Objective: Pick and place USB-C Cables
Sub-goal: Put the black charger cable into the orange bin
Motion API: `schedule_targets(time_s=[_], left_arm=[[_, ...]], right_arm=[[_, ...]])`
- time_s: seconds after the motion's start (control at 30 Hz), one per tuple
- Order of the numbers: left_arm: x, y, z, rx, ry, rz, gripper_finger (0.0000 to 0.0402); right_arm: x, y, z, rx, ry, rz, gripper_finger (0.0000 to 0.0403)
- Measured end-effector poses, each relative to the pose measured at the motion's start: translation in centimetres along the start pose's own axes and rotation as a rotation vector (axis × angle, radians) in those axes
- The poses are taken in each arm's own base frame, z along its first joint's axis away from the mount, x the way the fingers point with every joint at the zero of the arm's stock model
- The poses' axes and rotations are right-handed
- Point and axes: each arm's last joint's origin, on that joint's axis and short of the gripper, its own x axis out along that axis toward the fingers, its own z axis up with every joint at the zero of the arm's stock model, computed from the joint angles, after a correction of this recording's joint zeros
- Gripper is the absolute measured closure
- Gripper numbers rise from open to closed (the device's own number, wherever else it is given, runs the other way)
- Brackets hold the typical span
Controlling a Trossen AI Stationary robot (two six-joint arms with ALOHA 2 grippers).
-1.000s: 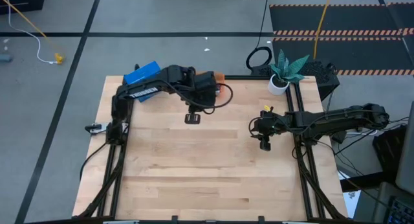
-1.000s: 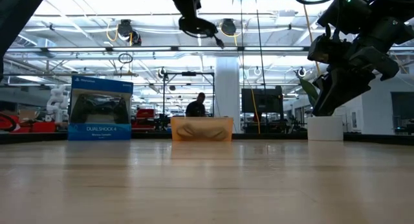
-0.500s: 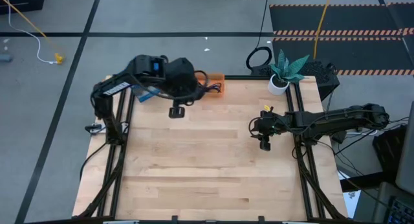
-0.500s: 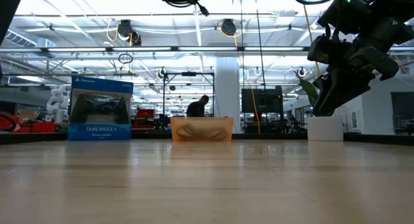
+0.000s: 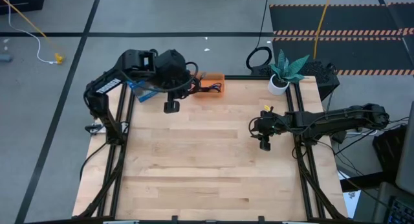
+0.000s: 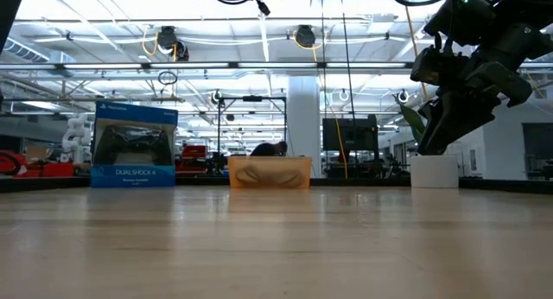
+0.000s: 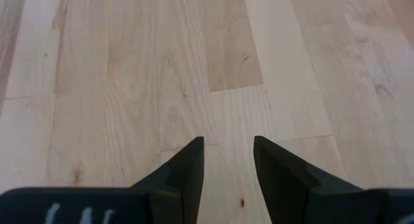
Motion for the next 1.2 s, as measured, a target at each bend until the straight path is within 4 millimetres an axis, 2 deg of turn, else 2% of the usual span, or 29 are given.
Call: schedule_targets(time_s=[0.23,0.53,0.77,1.1,1.2], left_arm=[[0.0,2.3,-0.7,-0.024,0.014,0.042,0.0361],[-0.7,7.8,-3.1,-0.120,0.039,0.153,0.0360],[-1.4,11.1,-5.0,-0.259,0.045,0.242,0.0360],[-1.6,11.6,-4.4,-0.252,-0.052,0.244,0.0360],[-0.9,11.7,-3.8,-0.241,-0.067,0.233,0.0360]], right_arm=[[0.0,0.0,0.0,0.000,0.000,0.000,0.0275],[0.0,0.0,0.0,0.000,0.000,0.000,0.0275],[0.0,0.0,0.0,0.000,0.000,0.000,0.0275],[0.0,0.0,0.0,0.000,0.000,0.000,0.0275],[0.0,0.0,0.0,0.000,0.000,0.000,0.0275]])
